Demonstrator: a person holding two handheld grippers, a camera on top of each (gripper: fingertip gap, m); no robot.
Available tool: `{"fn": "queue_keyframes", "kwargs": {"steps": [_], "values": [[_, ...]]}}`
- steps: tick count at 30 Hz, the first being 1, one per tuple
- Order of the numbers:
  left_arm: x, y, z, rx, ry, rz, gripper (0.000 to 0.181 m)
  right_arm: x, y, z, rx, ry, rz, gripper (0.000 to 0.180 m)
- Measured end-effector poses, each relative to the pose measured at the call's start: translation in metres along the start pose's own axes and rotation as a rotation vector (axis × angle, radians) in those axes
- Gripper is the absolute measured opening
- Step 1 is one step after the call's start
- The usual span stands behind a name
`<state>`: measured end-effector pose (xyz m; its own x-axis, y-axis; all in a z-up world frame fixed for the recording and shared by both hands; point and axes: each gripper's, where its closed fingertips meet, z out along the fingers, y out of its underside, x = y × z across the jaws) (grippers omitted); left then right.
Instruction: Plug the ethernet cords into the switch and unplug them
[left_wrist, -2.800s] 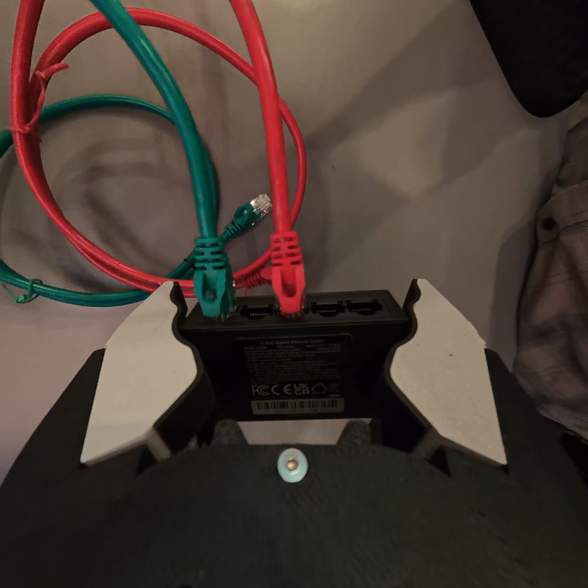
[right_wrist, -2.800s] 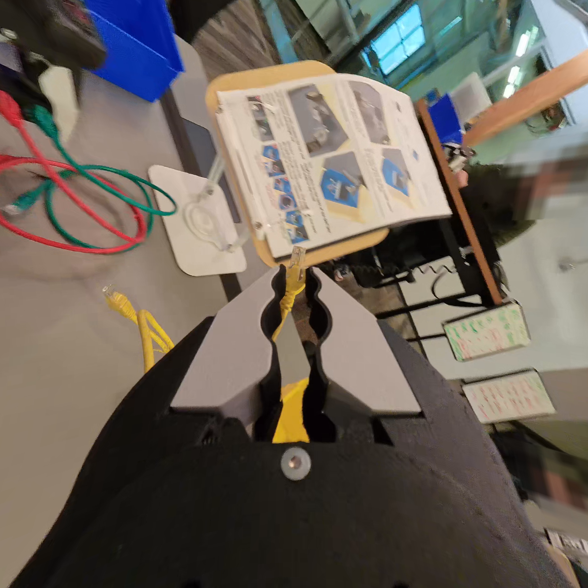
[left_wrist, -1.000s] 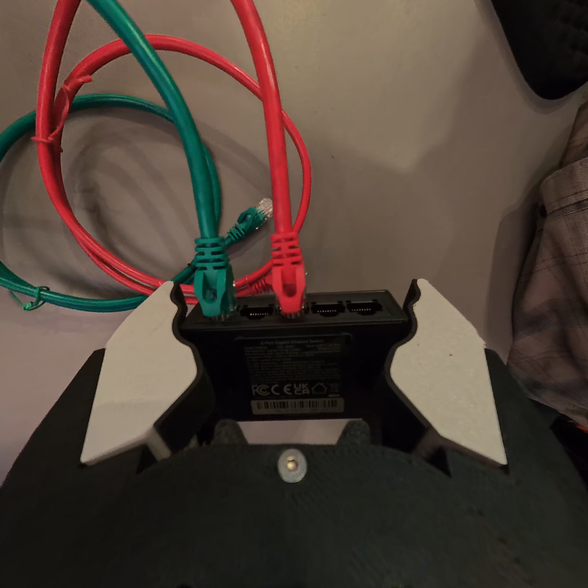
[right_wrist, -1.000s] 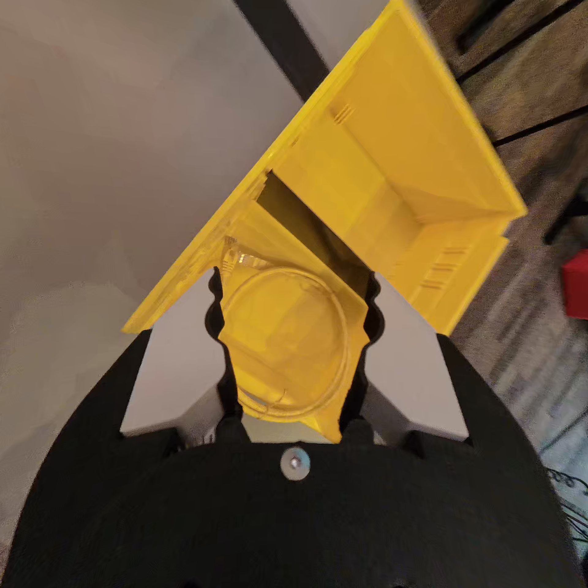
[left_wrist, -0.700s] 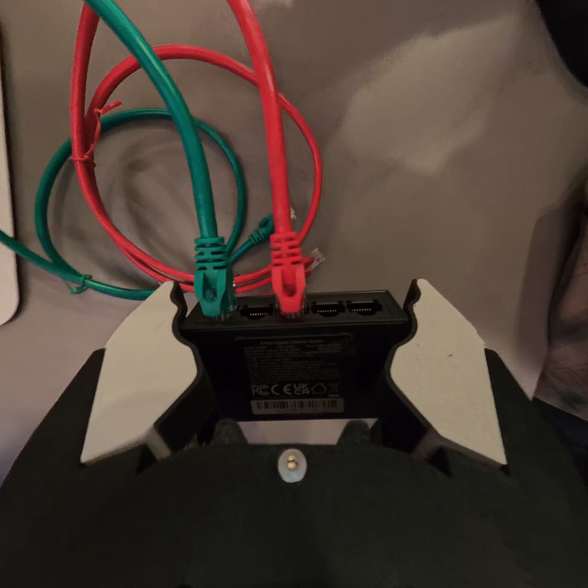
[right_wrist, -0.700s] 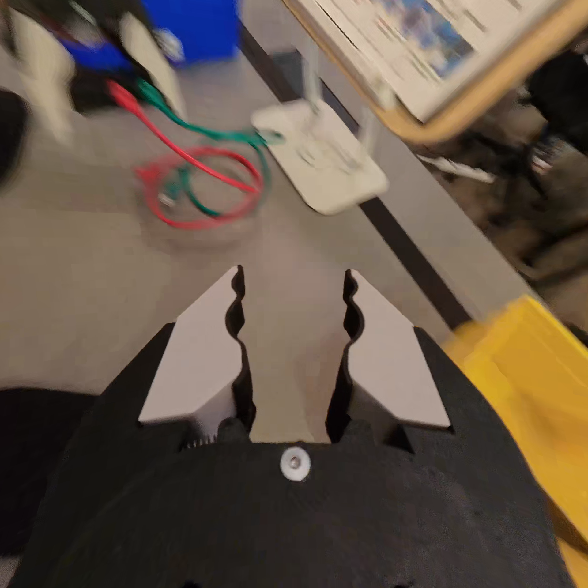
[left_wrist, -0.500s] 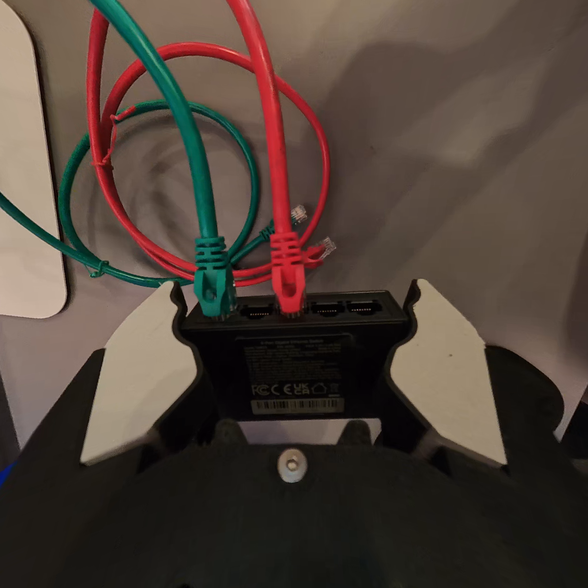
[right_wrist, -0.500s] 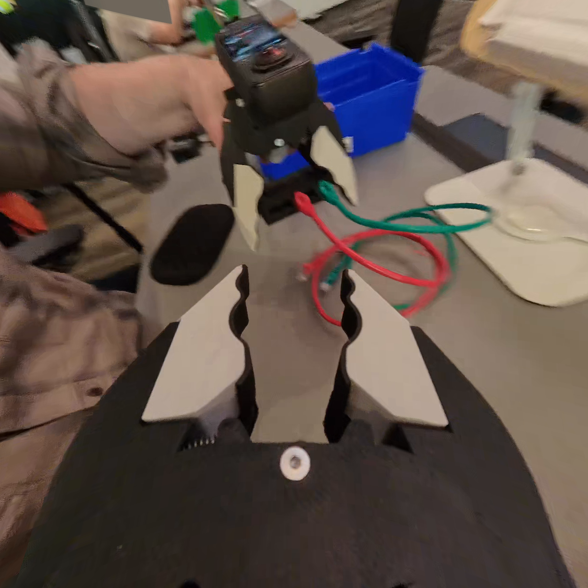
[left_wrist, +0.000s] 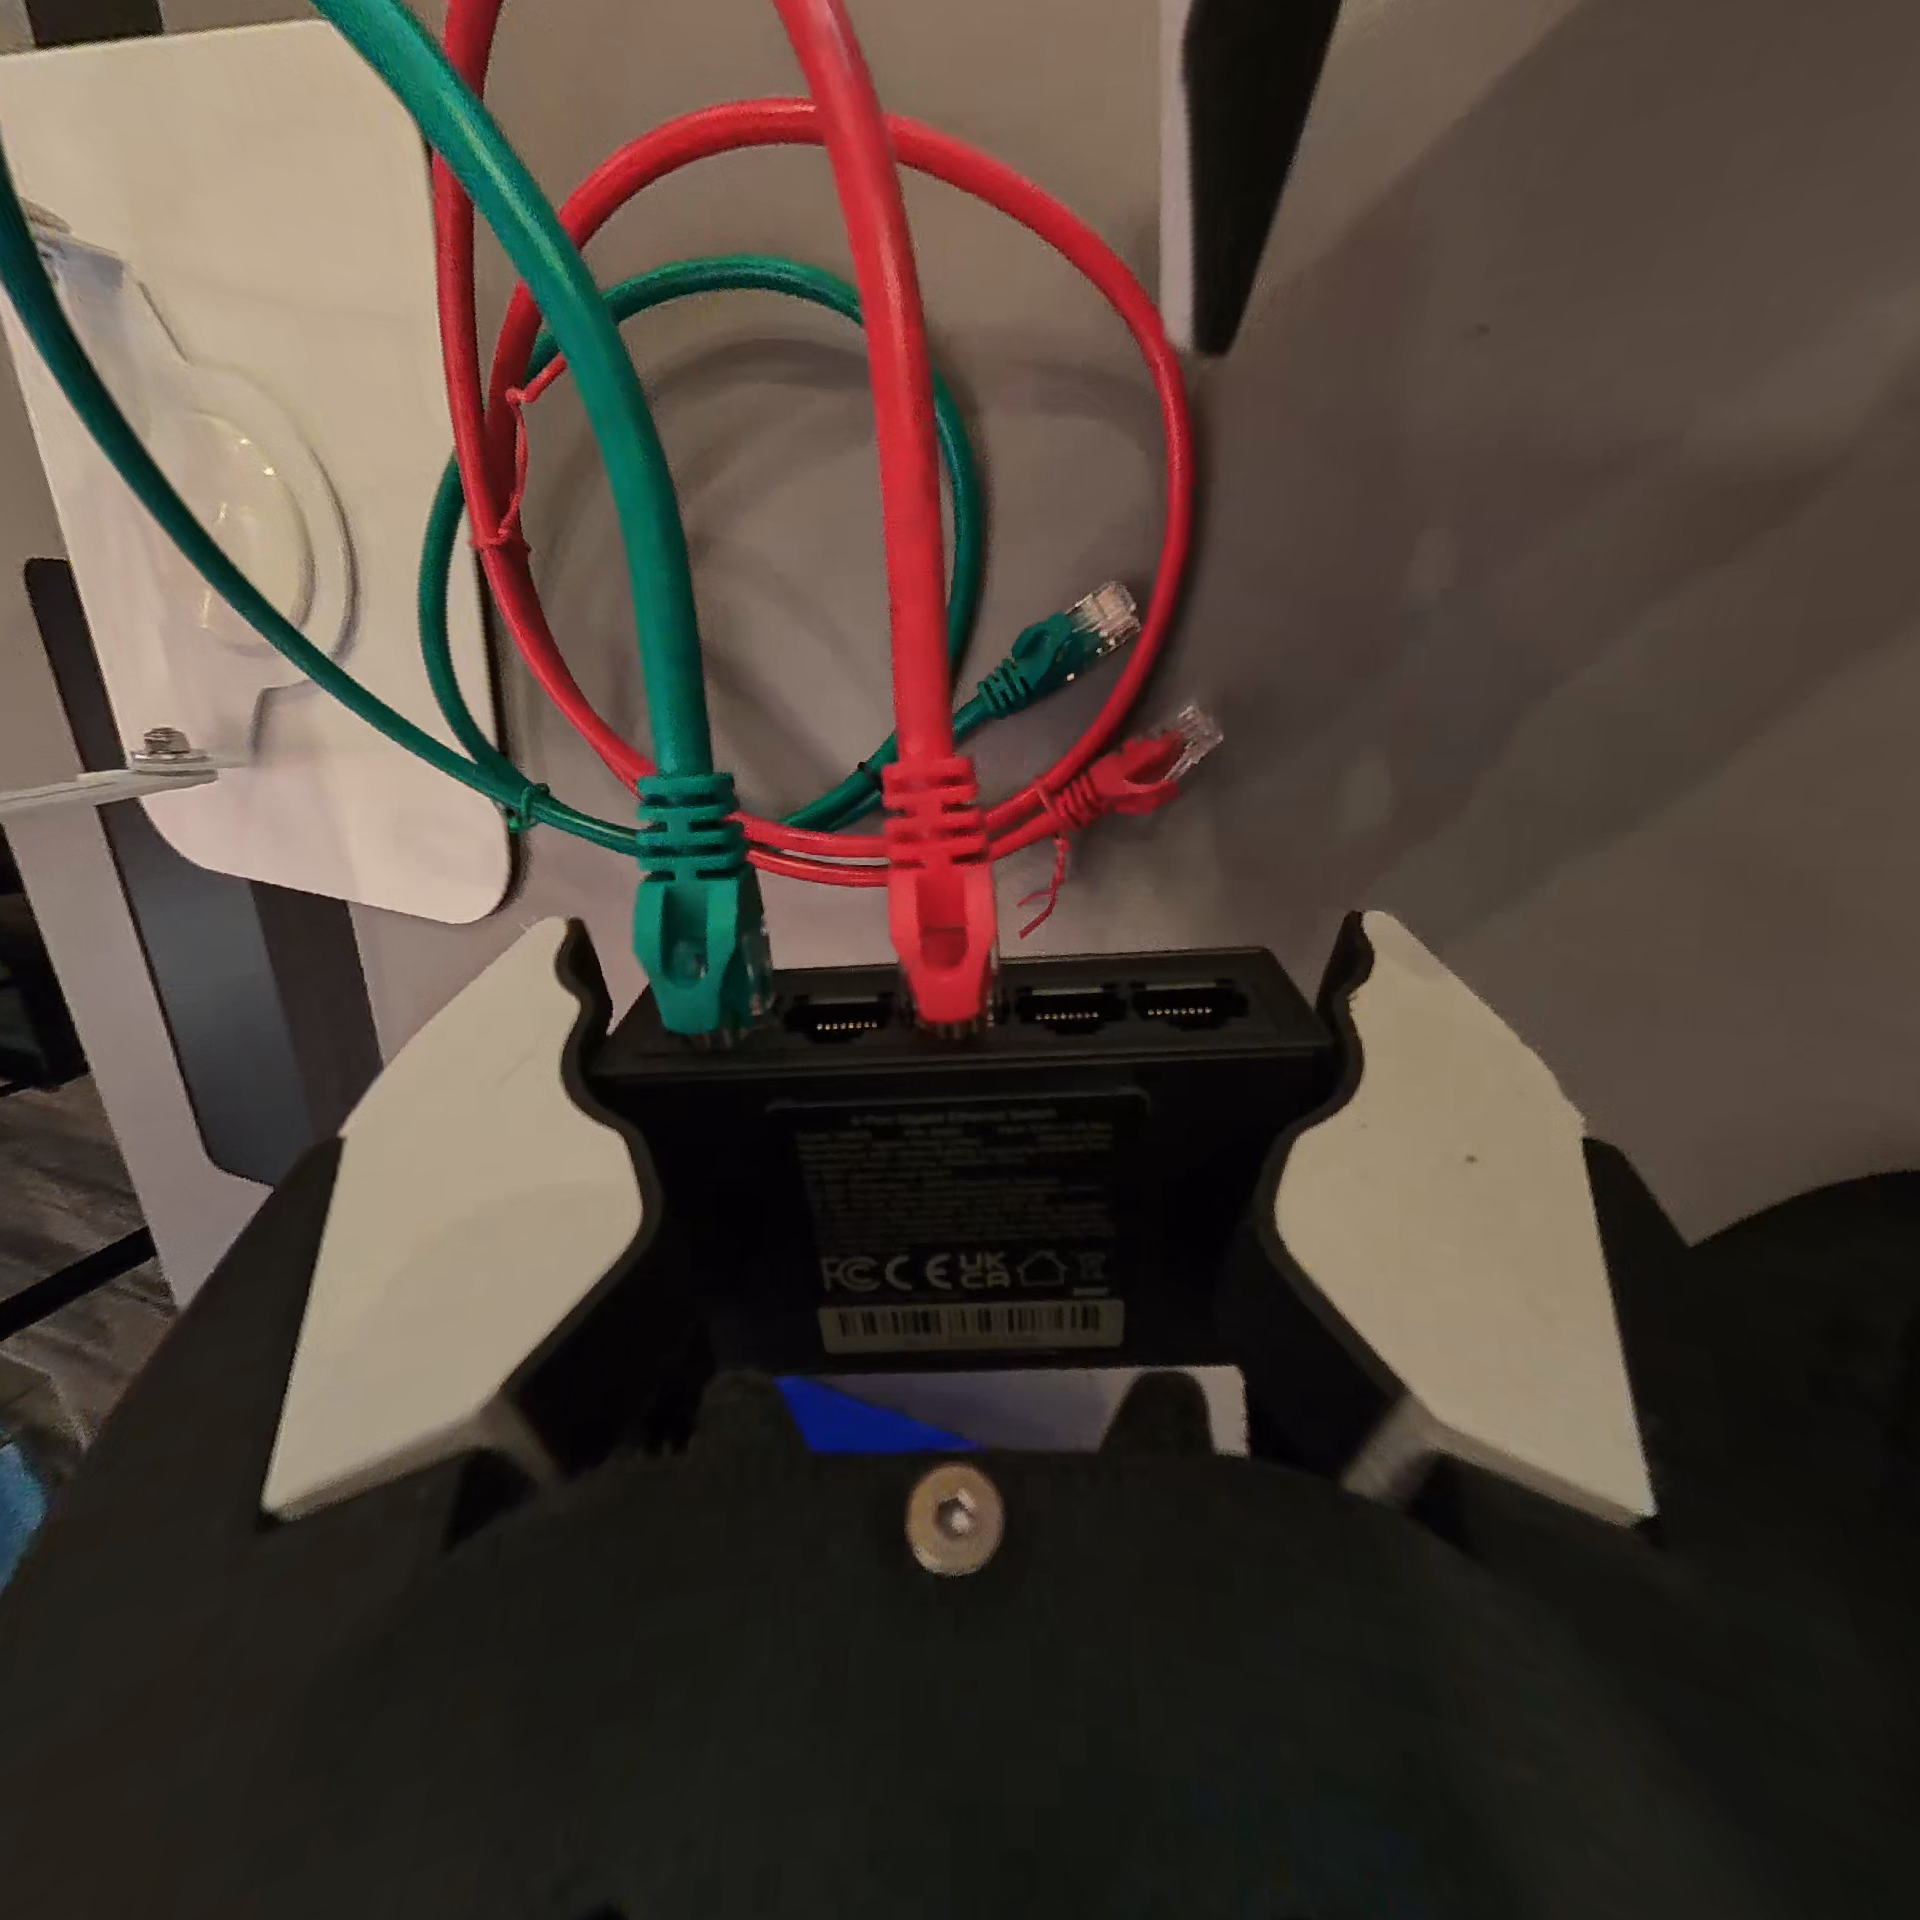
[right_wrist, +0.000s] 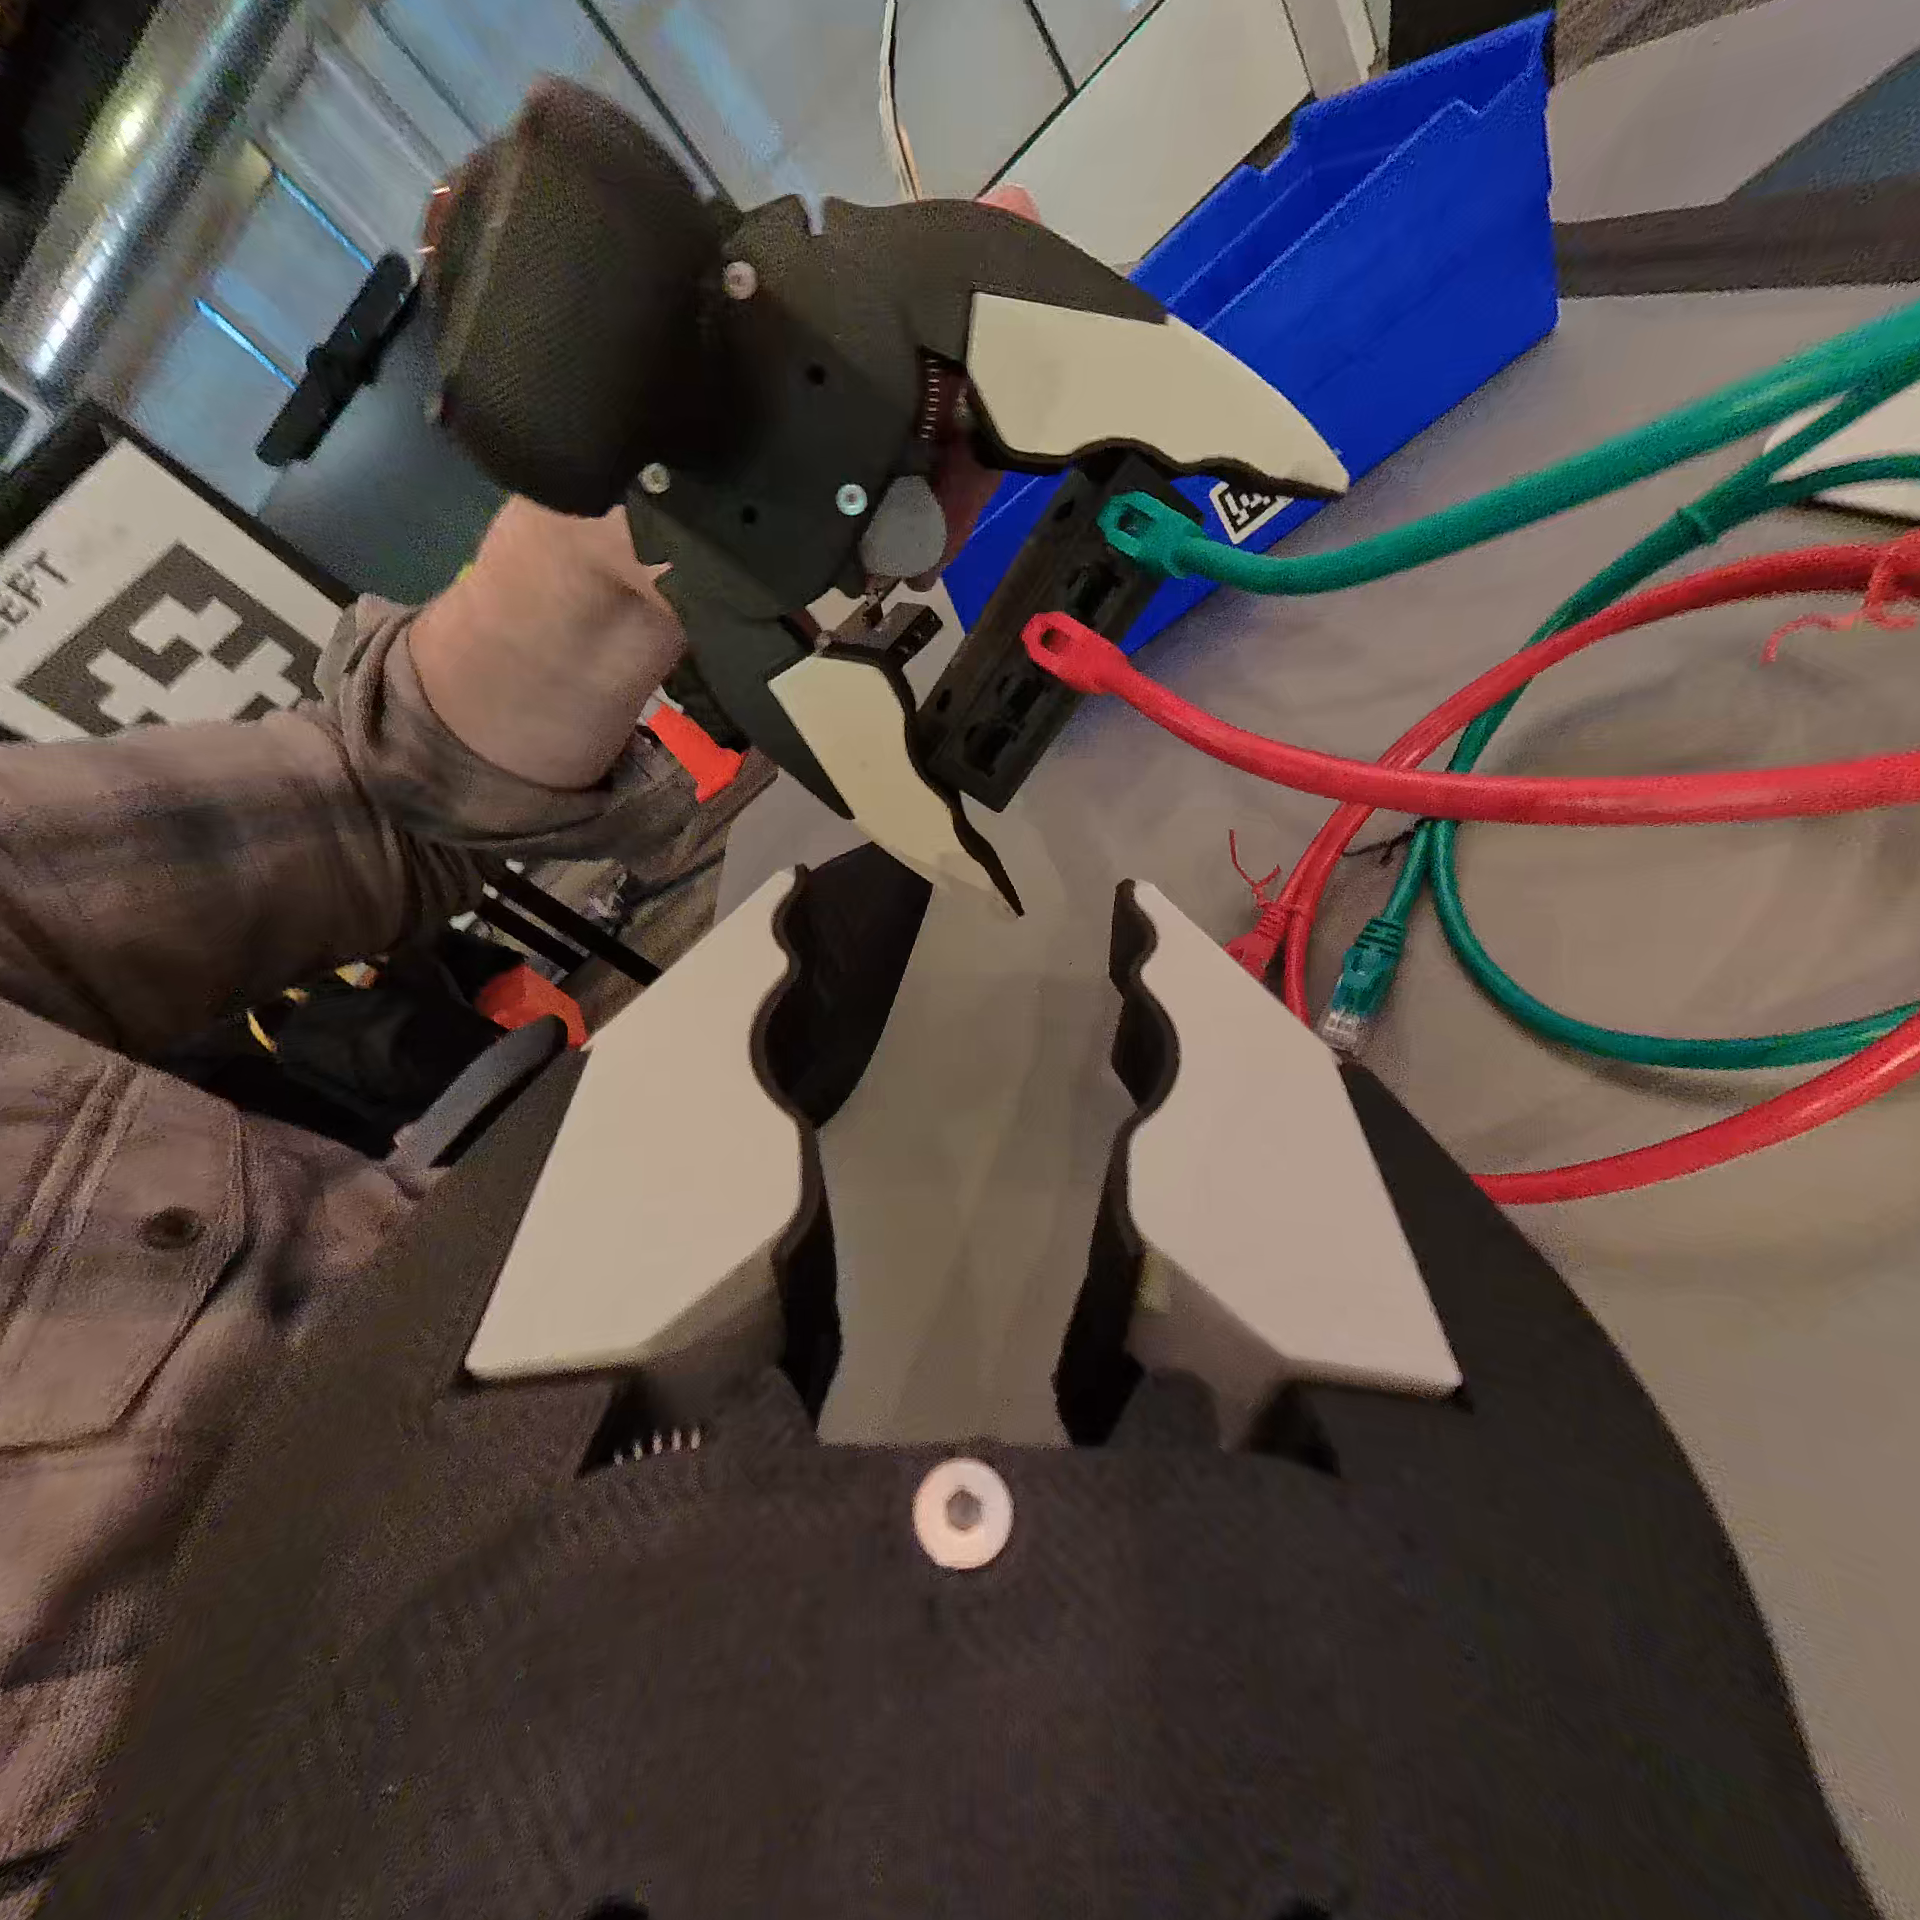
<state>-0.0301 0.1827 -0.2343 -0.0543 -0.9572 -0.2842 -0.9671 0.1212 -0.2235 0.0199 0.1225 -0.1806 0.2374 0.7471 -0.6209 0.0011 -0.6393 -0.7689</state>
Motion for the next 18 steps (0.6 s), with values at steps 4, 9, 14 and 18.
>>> {"fn": "queue_keyframes", "kwargs": {"steps": [4,9,14,18], "values": [[-0.004,-0.001,-0.001,-0.003,-0.031,0.015,0.127,0.006,0.001,0.011,0.042,-0.018,0.067,0.052],[-0.007,0.0,-0.001,-0.011,-0.053,0.029,0.127,0.012,-0.002,0.015,0.083,-0.026,0.095,0.045],[-0.012,-0.002,-0.004,0.015,-0.084,0.013,0.127,0.014,-0.008,0.014,0.124,-0.022,0.125,0.038],[-0.016,-0.005,-0.004,0.03,-0.109,0.004,0.127,0.02,-0.019,0.013,0.198,-0.034,0.181,0.035]]}}
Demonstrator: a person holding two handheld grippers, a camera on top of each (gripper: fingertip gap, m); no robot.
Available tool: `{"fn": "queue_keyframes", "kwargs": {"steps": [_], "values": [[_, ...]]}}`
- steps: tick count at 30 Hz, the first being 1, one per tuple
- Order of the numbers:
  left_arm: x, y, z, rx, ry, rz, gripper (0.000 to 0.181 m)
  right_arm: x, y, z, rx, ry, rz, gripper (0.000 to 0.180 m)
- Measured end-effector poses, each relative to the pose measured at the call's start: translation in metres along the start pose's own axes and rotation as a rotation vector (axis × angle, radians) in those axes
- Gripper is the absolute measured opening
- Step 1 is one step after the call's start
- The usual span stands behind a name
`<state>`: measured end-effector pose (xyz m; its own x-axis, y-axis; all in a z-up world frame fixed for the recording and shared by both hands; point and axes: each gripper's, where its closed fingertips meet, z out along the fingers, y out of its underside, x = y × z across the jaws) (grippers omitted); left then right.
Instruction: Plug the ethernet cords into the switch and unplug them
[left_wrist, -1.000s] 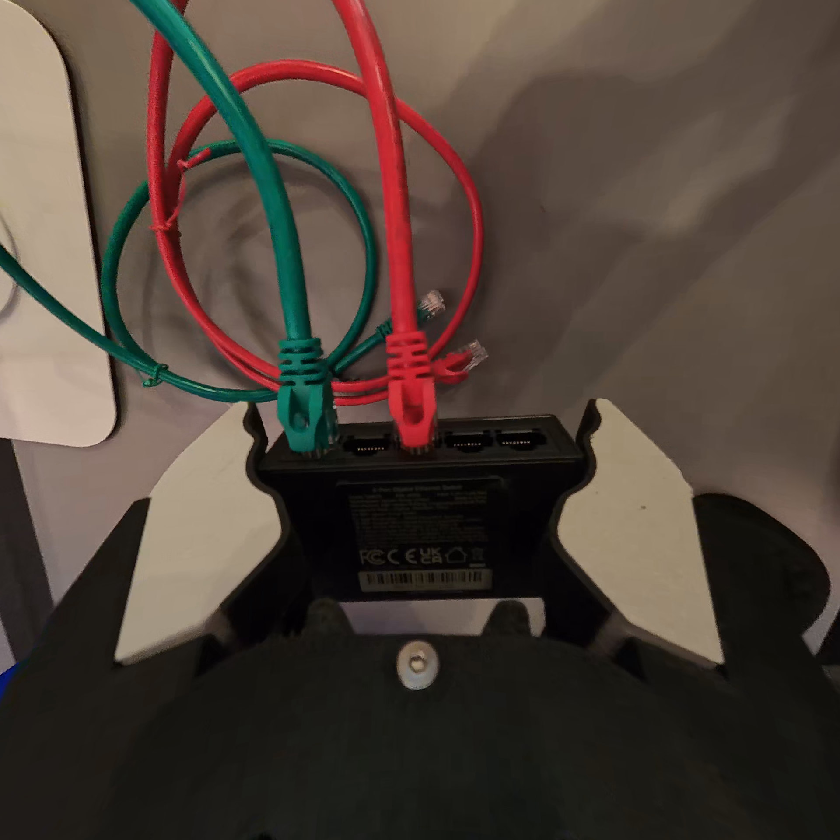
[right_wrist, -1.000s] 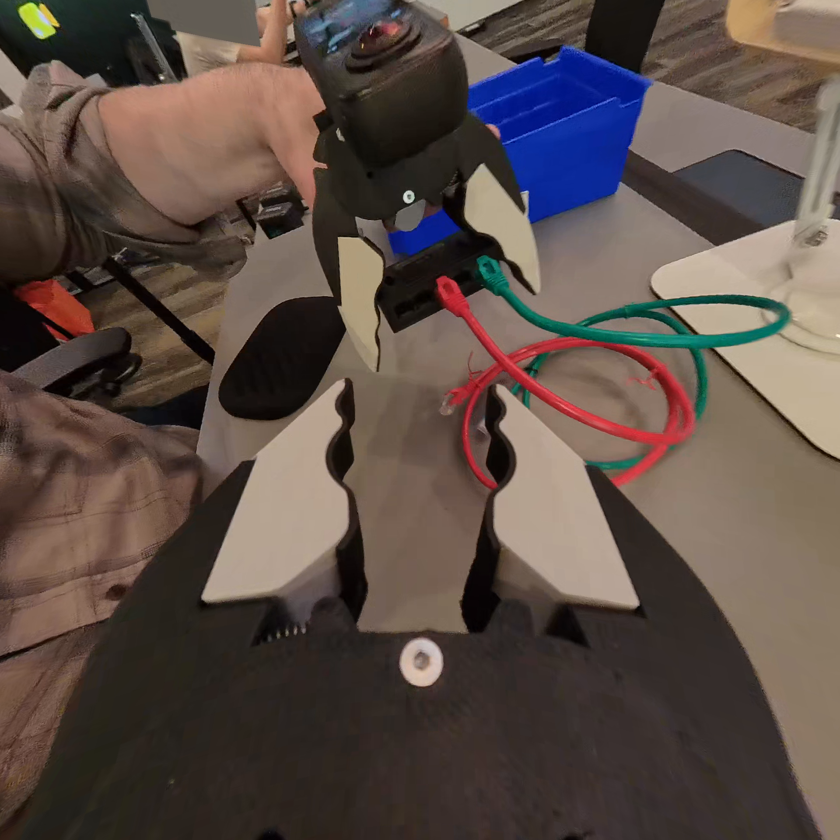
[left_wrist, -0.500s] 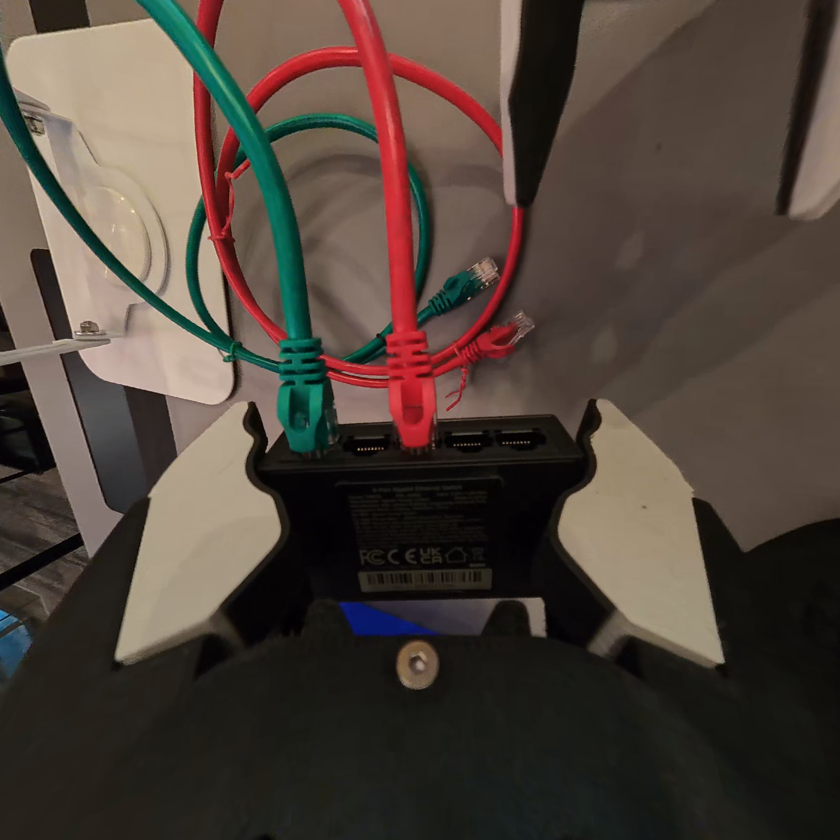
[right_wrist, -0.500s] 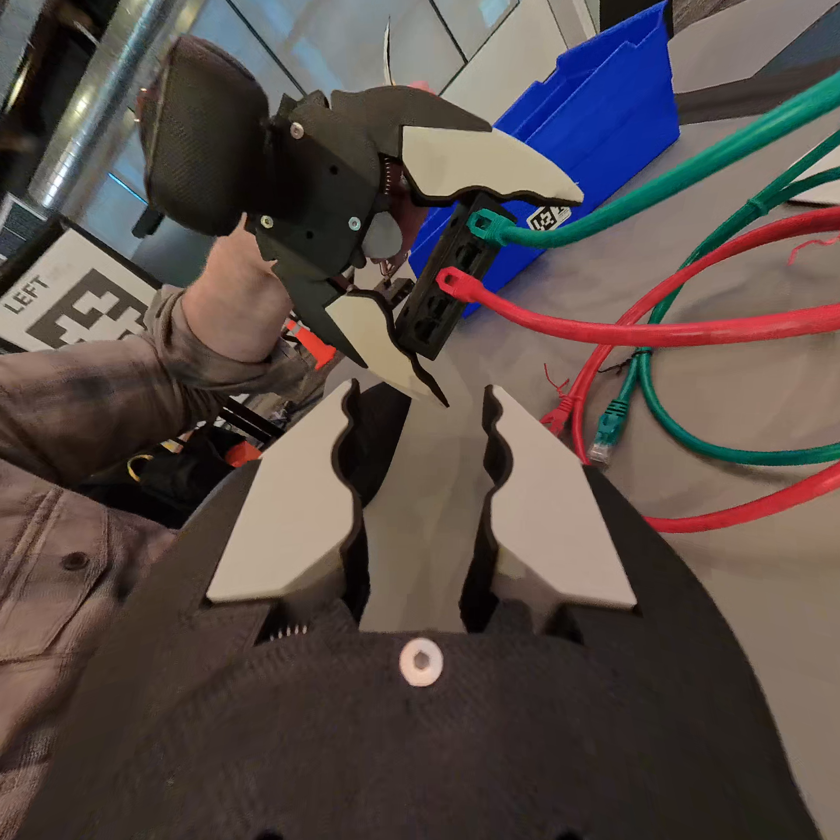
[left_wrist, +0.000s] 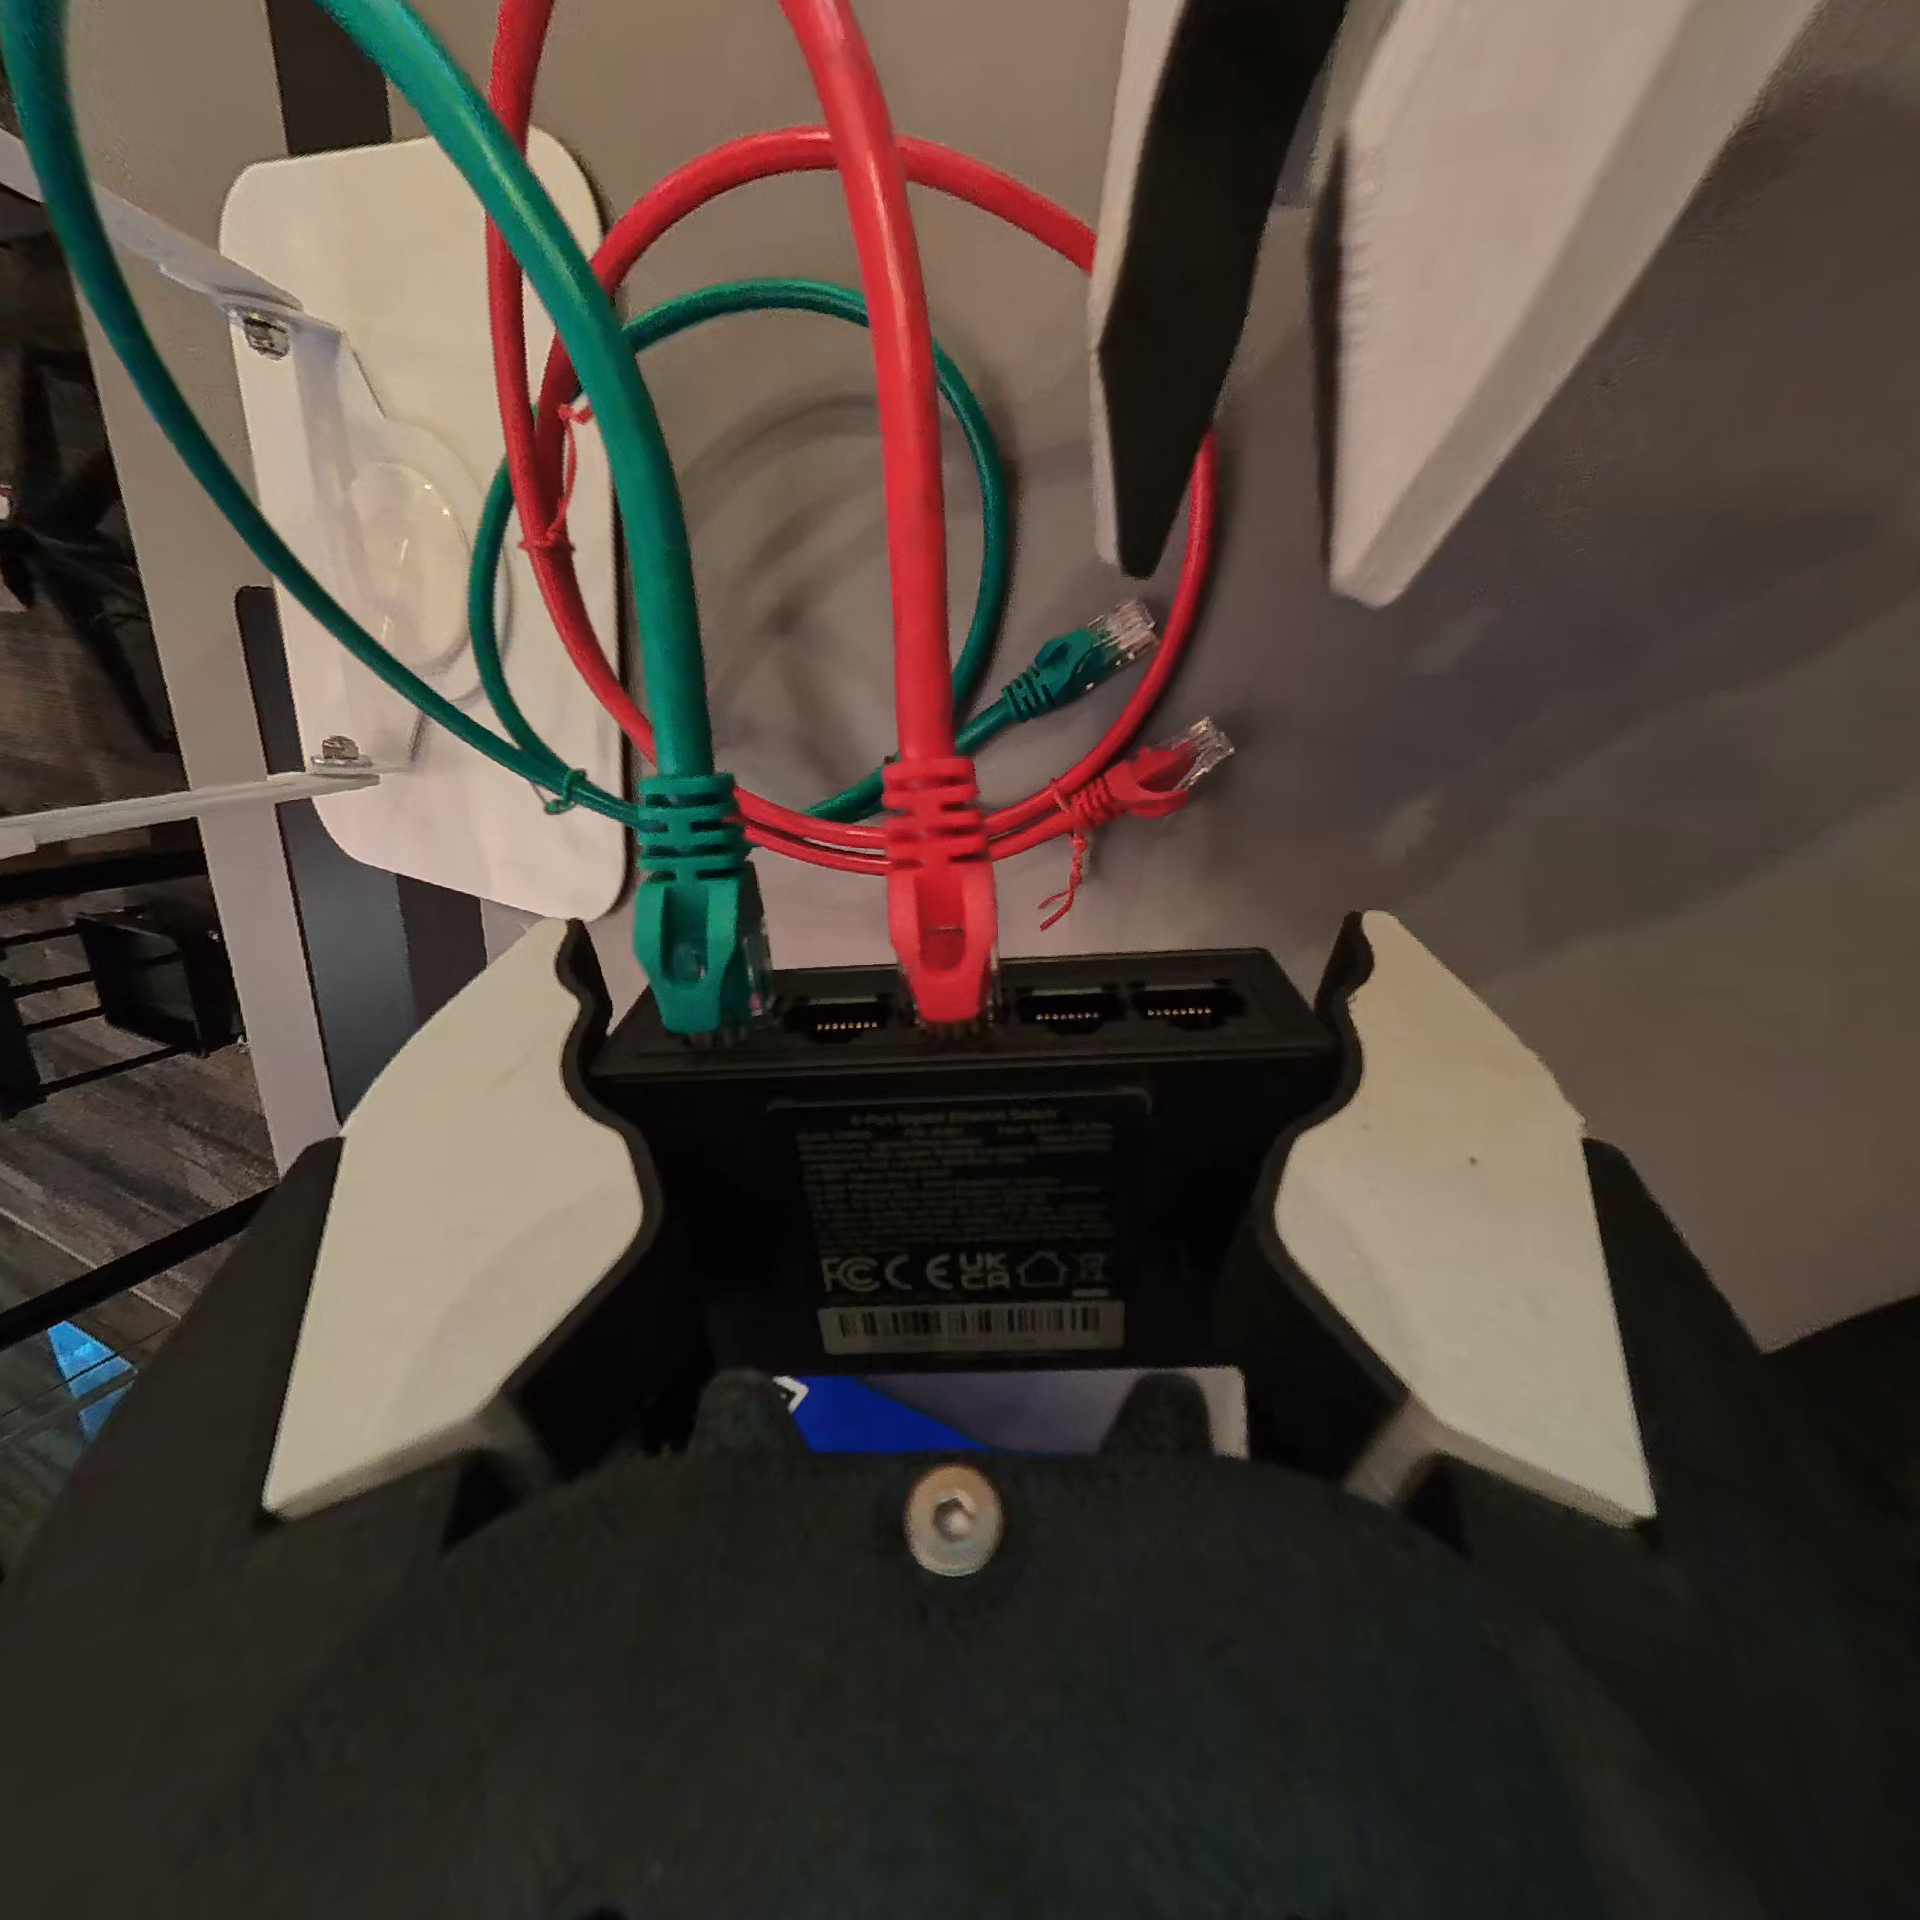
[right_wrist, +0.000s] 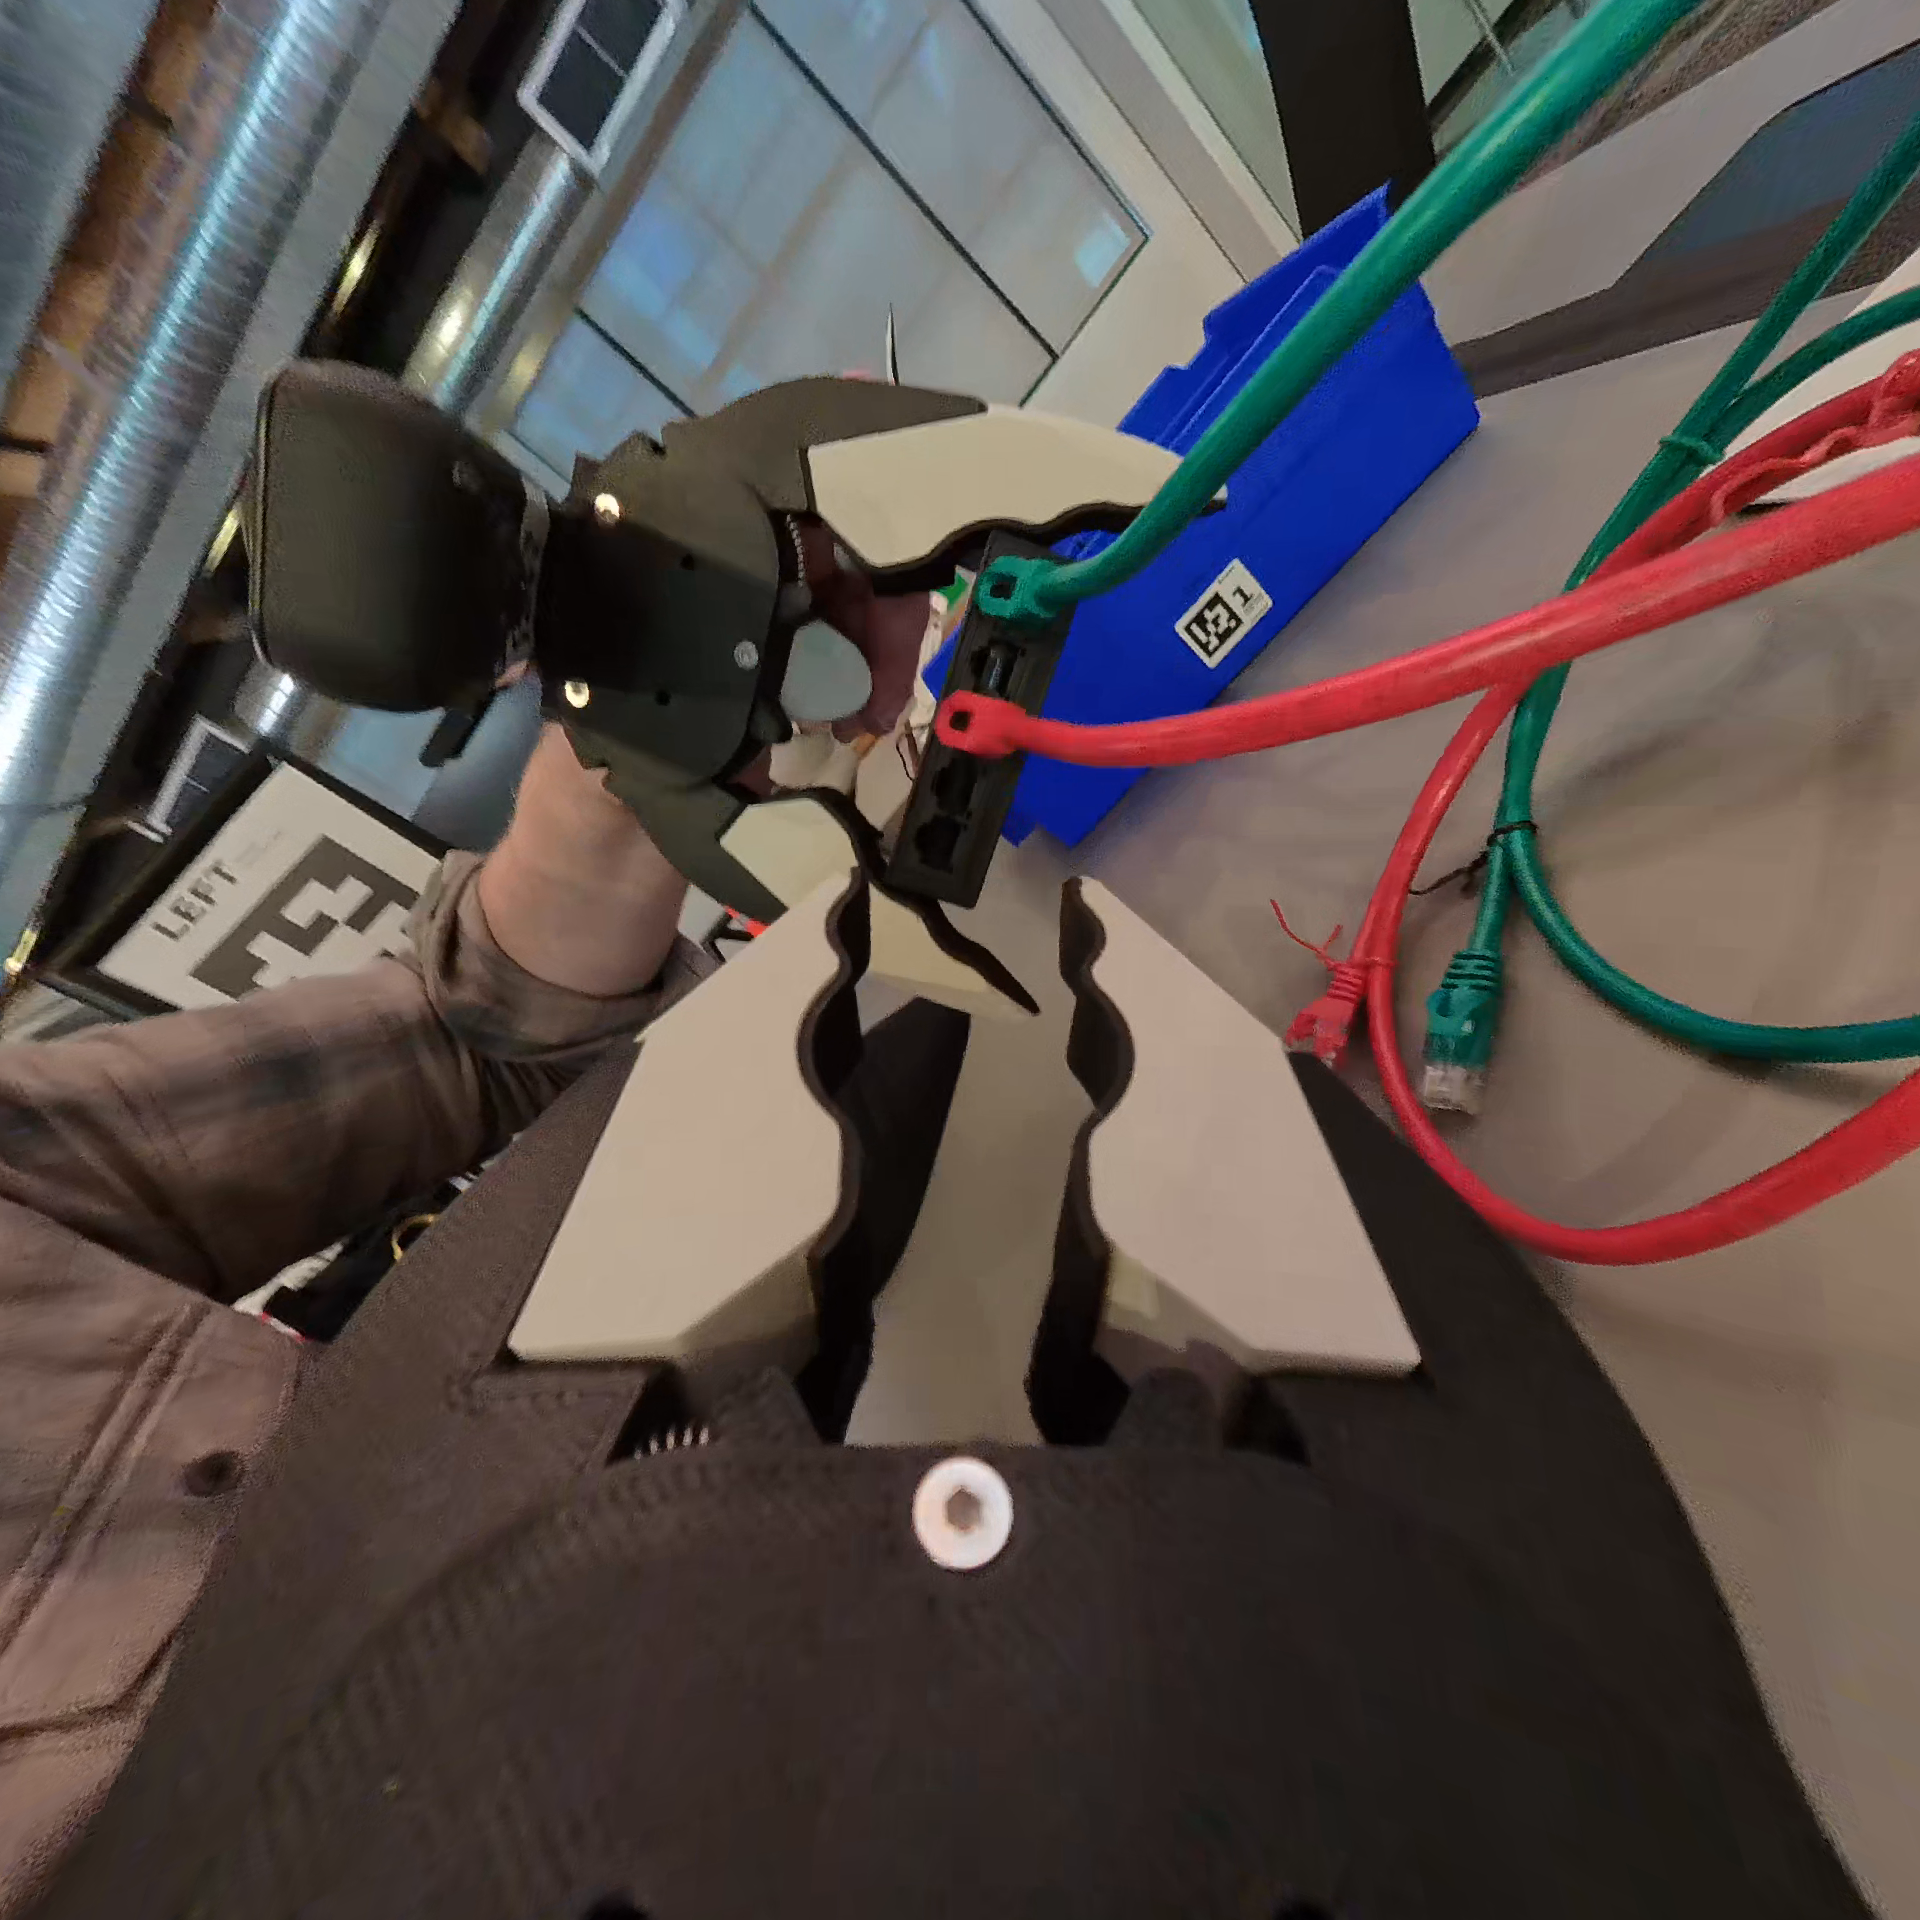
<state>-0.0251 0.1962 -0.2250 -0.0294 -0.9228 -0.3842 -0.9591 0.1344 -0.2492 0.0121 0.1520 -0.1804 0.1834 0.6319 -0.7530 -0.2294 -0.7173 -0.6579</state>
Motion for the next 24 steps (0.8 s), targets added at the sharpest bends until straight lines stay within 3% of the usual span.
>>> {"fn": "queue_keyframes", "kwargs": {"steps": [13,18,24], "values": [[-0.001,-0.011,0.008,0.0,-0.003,0.016,0.127,0.004,-0.016,0.028,0.127,-0.113,0.179,0.026],[-0.004,-0.015,0.009,-0.005,-0.023,0.025,0.127,0.007,-0.018,0.031,0.162,-0.122,0.18,0.012],[-0.004,-0.016,0.012,-0.012,0.003,-0.005,0.127,0.012,-0.024,0.03,0.193,-0.121,0.194,0.012]]}}
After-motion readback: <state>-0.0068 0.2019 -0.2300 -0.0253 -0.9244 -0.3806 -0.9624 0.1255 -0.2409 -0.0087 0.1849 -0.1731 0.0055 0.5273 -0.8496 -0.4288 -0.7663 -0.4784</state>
